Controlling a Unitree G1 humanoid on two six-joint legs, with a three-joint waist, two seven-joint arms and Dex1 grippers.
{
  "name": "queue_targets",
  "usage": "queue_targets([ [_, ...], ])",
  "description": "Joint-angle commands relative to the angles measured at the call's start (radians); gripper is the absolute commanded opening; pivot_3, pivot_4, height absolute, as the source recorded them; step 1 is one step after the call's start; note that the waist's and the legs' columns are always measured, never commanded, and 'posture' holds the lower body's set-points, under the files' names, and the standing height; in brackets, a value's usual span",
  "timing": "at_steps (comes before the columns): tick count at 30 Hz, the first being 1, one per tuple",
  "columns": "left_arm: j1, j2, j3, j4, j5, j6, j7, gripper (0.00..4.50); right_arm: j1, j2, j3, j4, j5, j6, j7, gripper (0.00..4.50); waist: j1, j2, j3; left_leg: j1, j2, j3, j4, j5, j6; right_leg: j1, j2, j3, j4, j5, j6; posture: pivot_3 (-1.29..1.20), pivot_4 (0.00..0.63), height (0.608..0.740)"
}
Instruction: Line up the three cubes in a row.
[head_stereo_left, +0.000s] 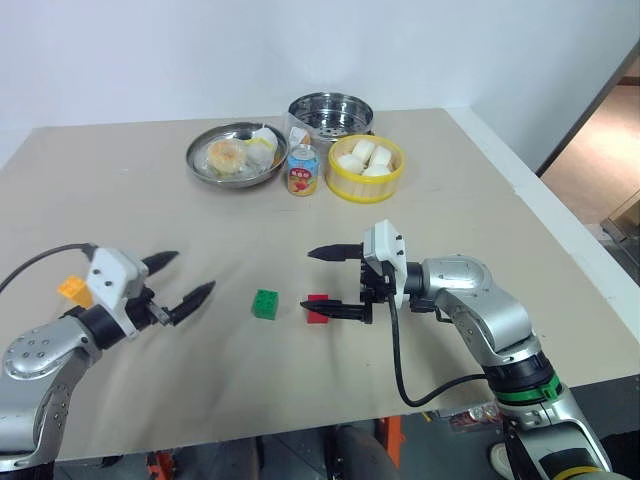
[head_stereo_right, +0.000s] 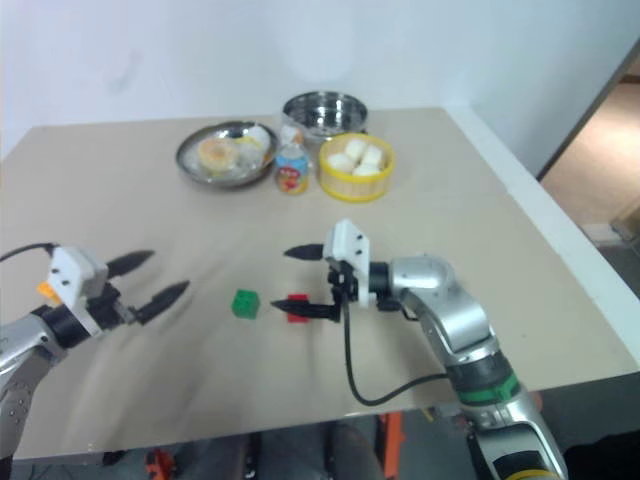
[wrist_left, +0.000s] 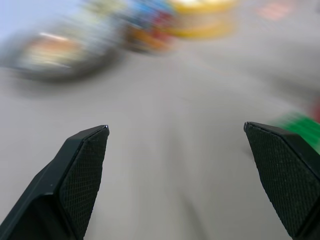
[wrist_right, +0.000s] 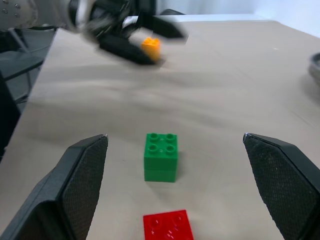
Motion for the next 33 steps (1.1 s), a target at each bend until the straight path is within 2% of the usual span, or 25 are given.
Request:
queue_targets([
  [1,0.016,-0.074,0.133,-0.056,0.048,-0.008,0.217,4.47,-0.044,0.020,0.000,0.024,-0.005,-0.039,0.026,4.50,-0.001,0.000,0.000,0.000,0.000,0.000,0.000,0.000,0.000,0.000,0.000,0.000,0.000,0.000,0.000,0.00,0.150,0.740],
  [6,0.045,-0.179,0.187,-0.004,0.122,0.016,0.422,4.47,-0.065,0.040,0.009,0.057,-0.014,-0.056,0.048,4.50,-0.001,-0.001,0.000,0.000,0.000,0.001,0.000,0.000,0.000,0.000,0.001,0.001,0.000,0.001,0.003,0.00,0.150,0.740],
  [13,-0.009,-0.301,0.140,-0.002,0.234,0.014,0.655,4.47,-0.078,0.039,0.004,0.076,-0.027,-0.065,0.068,4.50,0.001,-0.004,-0.001,0.000,-0.001,0.001,0.001,0.000,0.000,0.000,0.000,0.001,0.000,0.002,0.003,0.00,0.150,0.740],
  [21,-0.055,-0.389,0.081,0.051,0.298,0.005,0.765,4.47,-0.060,0.014,-0.009,0.049,-0.030,-0.052,0.060,4.50,0.001,-0.005,-0.001,0.000,-0.001,0.001,0.002,0.000,0.000,0.000,0.000,0.002,0.000,0.003,0.003,0.00,0.150,0.740],
  [27,-0.081,-0.407,0.063,0.066,0.338,0.010,0.822,4.47,-0.053,0.007,-0.021,0.034,-0.014,-0.037,0.047,4.50,0.001,-0.005,-0.001,-0.001,-0.001,0.001,0.001,0.000,0.000,0.000,0.000,0.002,0.000,0.003,0.004,0.00,0.150,0.740],
  [33,-0.104,-0.425,0.072,0.082,0.336,0.013,0.867,4.47,-0.071,0.047,-0.054,0.073,-0.016,-0.067,0.002,4.50,0.000,-0.005,-0.001,0.000,-0.001,0.001,0.001,0.000,0.000,0.000,0.001,0.002,0.000,0.003,0.004,0.00,0.150,0.740],
])
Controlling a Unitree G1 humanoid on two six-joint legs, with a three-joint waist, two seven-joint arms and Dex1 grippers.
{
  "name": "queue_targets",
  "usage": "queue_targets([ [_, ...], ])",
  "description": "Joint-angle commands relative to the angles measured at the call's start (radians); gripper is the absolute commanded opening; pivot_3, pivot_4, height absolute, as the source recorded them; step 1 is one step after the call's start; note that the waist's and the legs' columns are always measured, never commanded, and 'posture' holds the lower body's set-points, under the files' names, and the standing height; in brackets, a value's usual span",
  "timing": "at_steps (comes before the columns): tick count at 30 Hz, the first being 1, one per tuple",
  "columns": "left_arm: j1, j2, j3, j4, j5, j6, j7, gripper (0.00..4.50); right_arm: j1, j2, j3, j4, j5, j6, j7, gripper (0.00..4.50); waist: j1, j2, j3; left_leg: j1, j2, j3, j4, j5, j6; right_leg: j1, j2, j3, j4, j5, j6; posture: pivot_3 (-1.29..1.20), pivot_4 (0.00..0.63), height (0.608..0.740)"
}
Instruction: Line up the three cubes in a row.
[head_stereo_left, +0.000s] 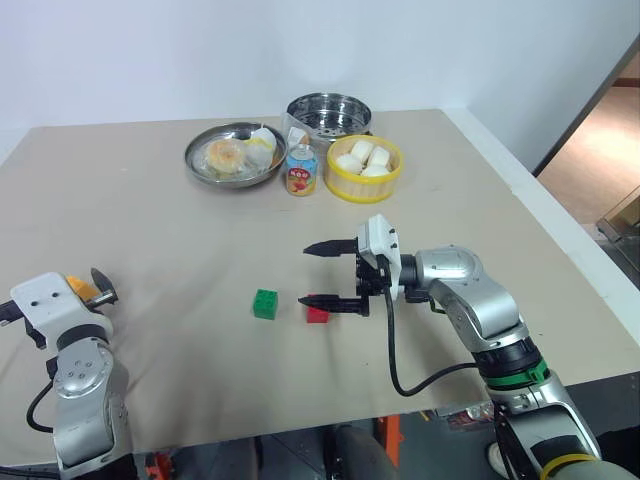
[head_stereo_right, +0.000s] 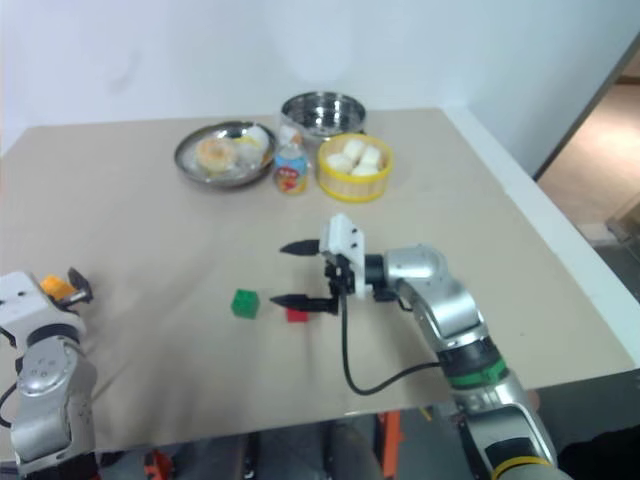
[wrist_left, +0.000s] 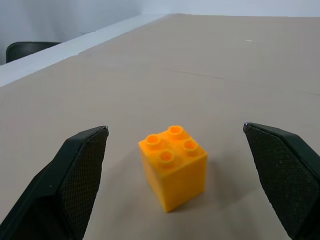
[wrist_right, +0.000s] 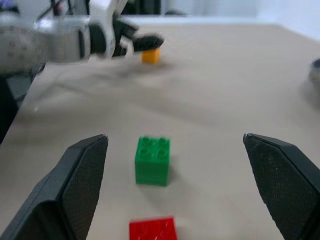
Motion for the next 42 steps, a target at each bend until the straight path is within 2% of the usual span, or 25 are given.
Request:
queue_targets([
  [1,-0.019,-0.004,0.024,-0.004,0.008,-0.012,0.037,4.47,-0.021,0.006,-0.033,0.002,-0.001,-0.035,-0.017,4.50,0.000,0.000,0.000,0.000,0.000,0.000,0.000,0.000,0.000,0.000,0.000,0.000,0.000,0.000,0.000,0.00,0.150,0.740],
  [9,-0.075,-0.009,0.062,0.074,-0.025,-0.013,0.074,4.47,-0.020,0.005,-0.023,0.003,-0.011,-0.053,-0.027,4.50,0.000,0.000,0.000,0.000,0.000,0.000,0.000,0.000,0.000,0.000,0.000,0.000,0.000,0.000,0.000,0.00,0.150,0.740],
  [18,-0.131,-0.003,0.043,0.175,-0.029,-0.044,0.073,4.47,-0.009,-0.008,-0.025,-0.007,-0.021,-0.059,-0.033,4.50,0.000,-0.001,0.000,0.000,0.000,0.000,0.000,0.000,0.000,0.000,0.000,0.000,0.000,0.000,0.000,0.00,0.150,0.740],
  [20,-0.140,-0.003,0.047,0.190,-0.023,-0.057,0.088,3.58,-0.002,-0.014,-0.026,-0.014,-0.023,-0.060,-0.034,4.50,0.000,-0.001,0.000,0.000,0.000,0.000,0.000,0.000,0.000,0.000,0.000,0.000,0.000,0.000,0.000,0.00,0.150,0.740],
  [26,-0.149,0.019,0.058,0.218,-0.031,-0.065,0.090,1.62,0.003,-0.017,-0.026,-0.025,-0.019,-0.055,-0.039,4.50,0.000,-0.001,0.000,0.000,0.000,0.000,0.000,0.000,0.000,0.000,0.000,0.000,0.000,0.000,0.001,0.00,0.150,0.740],
  [29,-0.140,0.050,0.049,0.231,-0.031,-0.076,0.056,1.56,0.001,-0.017,-0.026,-0.023,-0.020,-0.055,-0.040,4.50,0.000,-0.001,0.000,0.000,0.000,0.000,0.000,0.000,0.000,0.000,0.000,0.000,0.000,0.000,0.001,0.00,0.150,0.740],
  [32,-0.121,0.096,0.026,0.244,-0.051,-0.085,-0.036,1.56,-0.001,-0.019,-0.027,-0.021,-0.020,-0.055,-0.039,4.50,0.000,-0.001,0.000,0.000,0.000,0.000,0.000,0.000,0.000,0.000,0.000,0.000,0.000,0.000,0.001,0.00,0.150,0.740],
  [36,-0.066,0.227,-0.119,0.271,-0.027,-0.151,-0.300,1.56,-0.006,-0.019,-0.026,-0.015,-0.023,-0.058,-0.039,4.50,-0.001,0.000,0.000,0.000,0.000,0.000,-0.001,0.000,-0.001,-0.001,0.000,0.000,0.000,0.000,0.000,0.00,0.150,0.740],
  [38,-0.063,0.284,-0.178,0.283,-0.056,-0.176,-0.445,1.56,-0.008,-0.019,-0.026,-0.015,-0.023,-0.058,-0.040,4.50,0.001,-0.001,0.000,0.000,0.000,0.000,-0.001,0.000,-0.001,-0.001,-0.001,0.000,0.000,-0.001,0.000,0.00,0.150,0.740],
  [42,-0.061,0.426,-0.324,0.316,-0.105,-0.287,-0.834,1.56,-0.008,-0.023,-0.028,-0.018,-0.025,-0.057,-0.043,4.50,0.000,0.000,0.000,-0.001,0.000,0.001,-0.001,0.000,-0.001,-0.001,-0.002,-0.001,0.000,-0.001,-0.002,0.00,0.150,0.740],
])
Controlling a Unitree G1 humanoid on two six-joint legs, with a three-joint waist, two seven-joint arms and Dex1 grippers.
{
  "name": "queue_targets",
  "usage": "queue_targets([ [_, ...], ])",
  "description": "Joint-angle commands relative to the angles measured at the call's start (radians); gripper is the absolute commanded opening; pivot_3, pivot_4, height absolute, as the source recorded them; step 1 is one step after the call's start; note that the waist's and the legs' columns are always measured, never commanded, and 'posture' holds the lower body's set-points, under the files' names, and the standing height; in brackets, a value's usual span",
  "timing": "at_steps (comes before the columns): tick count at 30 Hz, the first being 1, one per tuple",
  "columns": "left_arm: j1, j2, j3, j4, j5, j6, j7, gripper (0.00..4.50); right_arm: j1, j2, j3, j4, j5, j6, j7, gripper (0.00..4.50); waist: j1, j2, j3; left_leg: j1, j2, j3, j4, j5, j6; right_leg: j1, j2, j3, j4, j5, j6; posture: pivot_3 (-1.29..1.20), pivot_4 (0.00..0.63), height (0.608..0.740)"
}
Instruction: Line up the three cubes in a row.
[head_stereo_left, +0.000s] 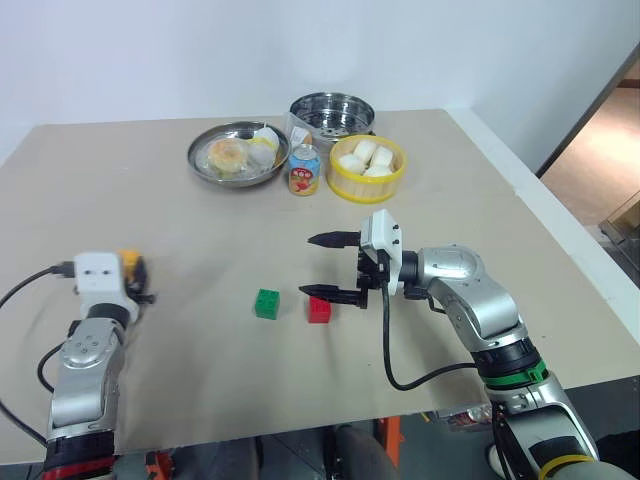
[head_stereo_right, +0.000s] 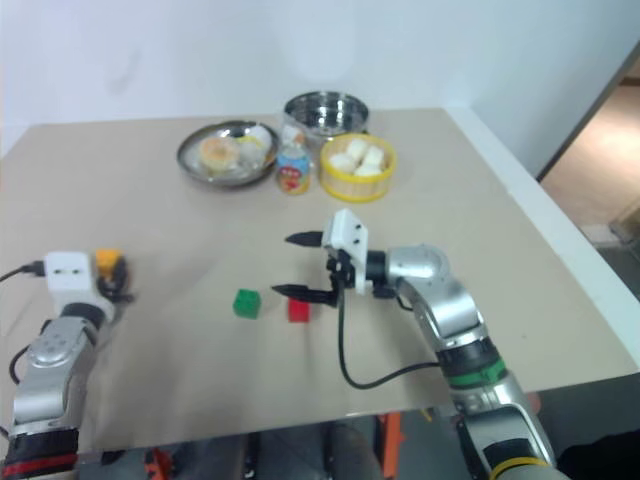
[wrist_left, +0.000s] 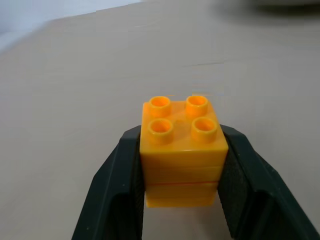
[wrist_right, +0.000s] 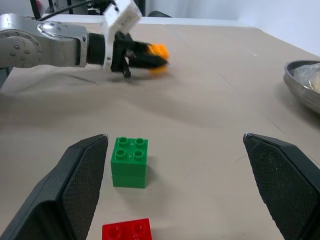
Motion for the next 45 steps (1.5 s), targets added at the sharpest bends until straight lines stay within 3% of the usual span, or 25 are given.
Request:
queue_targets([
  [1,-0.016,0.108,-0.098,0.023,-0.062,-0.113,-0.346,1.56,-0.013,-0.008,-0.029,-0.035,0.001,-0.014,-0.007,4.50,0.000,0.000,0.000,0.000,0.000,0.000,0.000,0.000,0.000,0.000,0.000,0.000,0.000,-0.002,-0.003,0.00,0.150,0.740],
  [9,-0.201,0.271,-0.188,0.266,-0.132,-0.269,-0.855,1.56,0.012,-0.032,-0.046,-0.077,0.001,0.004,-0.037,4.50,0.002,0.002,0.001,-0.001,0.000,-0.001,-0.002,0.000,0.000,-0.001,0.000,-0.003,0.000,-0.002,-0.002,0.00,0.150,0.740],
  [15,-0.281,0.289,-0.205,0.350,-0.165,-0.304,-1.047,1.56,0.040,-0.058,-0.059,-0.116,0.004,0.022,-0.054,4.50,-0.001,0.002,0.001,-0.005,0.000,0.000,-0.002,-0.001,0.000,-0.004,0.000,-0.002,0.000,-0.003,-0.002,0.00,0.150,0.740],
  [25,-0.225,0.287,-0.193,0.320,-0.183,-0.344,-1.144,1.56,0.065,-0.088,-0.075,-0.154,0.018,0.049,-0.066,4.50,-0.002,0.002,0.001,-0.007,0.002,0.000,-0.002,-0.001,0.000,-0.007,0.003,-0.001,0.001,-0.003,-0.001,0.00,0.150,0.740],
  [45,-0.195,0.302,-0.188,0.347,-0.157,-0.383,-1.118,1.56,0.103,-0.135,-0.072,-0.189,0.059,0.081,-0.031,4.50,-0.002,0.002,0.001,-0.007,0.002,0.000,-0.001,-0.001,0.000,-0.007,0.004,-0.001,0.001,-0.002,-0.001,0.00,0.150,0.740],
])
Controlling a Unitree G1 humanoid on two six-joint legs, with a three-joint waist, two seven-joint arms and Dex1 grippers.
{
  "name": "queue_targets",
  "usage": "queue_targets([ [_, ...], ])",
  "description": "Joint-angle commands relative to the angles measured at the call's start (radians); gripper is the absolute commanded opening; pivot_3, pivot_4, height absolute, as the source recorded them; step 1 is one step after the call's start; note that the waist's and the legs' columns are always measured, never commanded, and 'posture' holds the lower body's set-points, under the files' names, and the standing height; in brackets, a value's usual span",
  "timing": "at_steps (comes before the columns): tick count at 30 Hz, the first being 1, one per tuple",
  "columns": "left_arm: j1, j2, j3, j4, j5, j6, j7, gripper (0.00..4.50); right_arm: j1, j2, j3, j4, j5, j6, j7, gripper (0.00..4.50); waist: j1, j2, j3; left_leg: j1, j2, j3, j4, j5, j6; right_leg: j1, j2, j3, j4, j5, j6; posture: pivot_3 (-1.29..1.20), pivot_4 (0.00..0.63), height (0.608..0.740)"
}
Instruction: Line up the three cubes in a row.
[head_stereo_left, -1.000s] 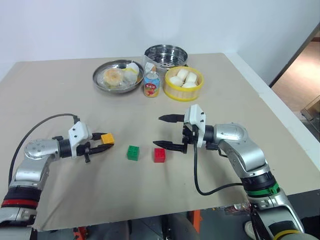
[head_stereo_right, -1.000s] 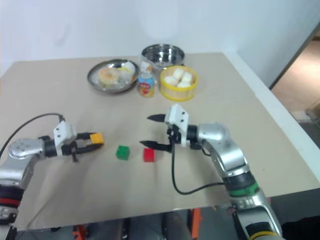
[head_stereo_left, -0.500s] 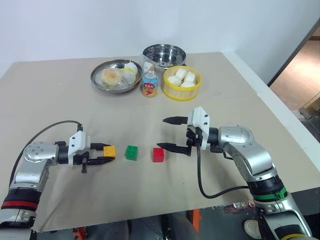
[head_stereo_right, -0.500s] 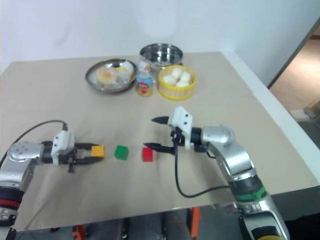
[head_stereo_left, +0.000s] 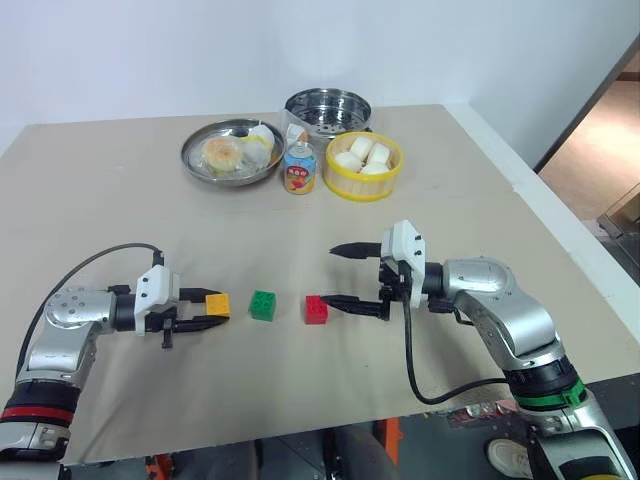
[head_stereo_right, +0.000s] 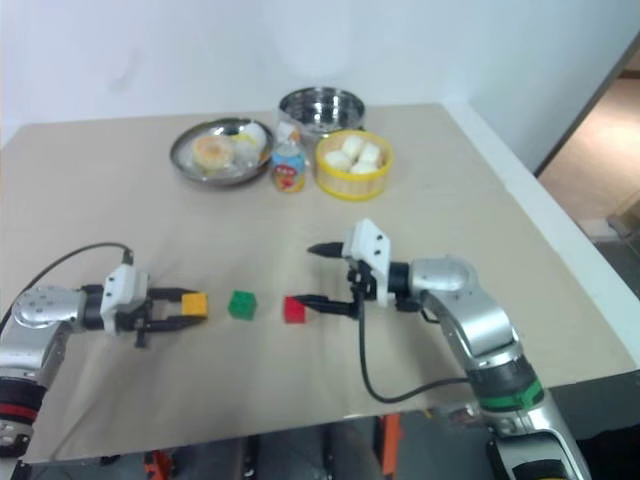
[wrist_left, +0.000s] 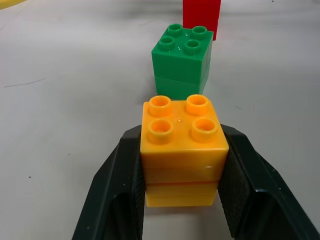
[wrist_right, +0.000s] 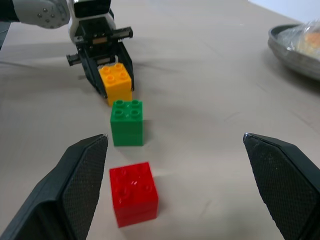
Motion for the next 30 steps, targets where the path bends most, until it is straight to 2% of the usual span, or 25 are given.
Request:
queue_targets([
  [1,0.000,0.028,0.012,0.016,0.018,-0.023,0.000,1.56,-0.004,-0.011,-0.034,-0.044,0.012,-0.014,0.005,4.50,0.000,0.000,0.000,0.000,0.001,0.000,0.000,0.000,0.000,0.000,0.001,0.000,0.000,0.000,0.000,0.00,0.150,0.740],
  [7,-0.023,0.037,0.003,0.056,0.031,-0.034,-0.017,1.56,-0.004,-0.013,-0.034,-0.042,0.010,-0.015,0.007,4.50,0.000,0.000,0.000,0.001,0.005,0.000,0.001,0.000,0.000,0.000,0.006,0.000,0.000,0.001,-0.002,0.00,0.150,0.740],
  [9,-0.030,0.038,0.000,0.070,0.038,-0.043,-0.020,2.42,-0.003,-0.012,-0.032,-0.043,0.009,-0.016,0.006,4.50,0.000,0.000,0.000,0.001,0.007,0.000,0.001,0.000,0.000,0.000,0.008,0.000,0.000,0.002,-0.003,0.00,0.150,0.740],
  [14,-0.041,0.044,0.003,0.080,0.045,-0.056,-0.029,4.05,0.000,-0.012,-0.031,-0.046,0.009,-0.015,0.002,4.50,0.001,0.000,0.000,0.001,0.011,0.000,0.001,0.000,0.000,-0.001,0.012,0.000,0.001,0.003,-0.006,0.00,0.150,0.740],
  [15,-0.042,0.048,0.006,0.079,0.046,-0.057,-0.030,4.48,0.002,-0.012,-0.031,-0.047,0.009,-0.015,0.001,4.50,0.001,0.000,0.000,0.001,0.011,0.000,0.001,0.000,0.000,-0.001,0.012,0.000,0.001,0.003,-0.006,0.00,0.150,0.740],
  [23,-0.025,0.105,0.029,0.003,0.020,-0.018,-0.048,4.48,0.017,0.000,-0.024,-0.046,0.005,-0.027,-0.005,4.50,0.001,0.000,0.000,0.001,0.011,0.001,0.001,0.000,0.000,-0.002,0.012,0.001,0.001,0.003,-0.006,0.00,0.150,0.740],
  [30,0.091,0.202,0.108,-0.258,-0.105,0.201,-0.028,4.48,0.008,0.006,-0.032,-0.038,0.028,-0.016,0.006,4.50,0.000,0.000,0.000,0.000,0.012,0.002,0.001,0.000,0.000,-0.003,0.013,0.001,0.001,0.004,-0.006,0.00,0.150,0.740],
])
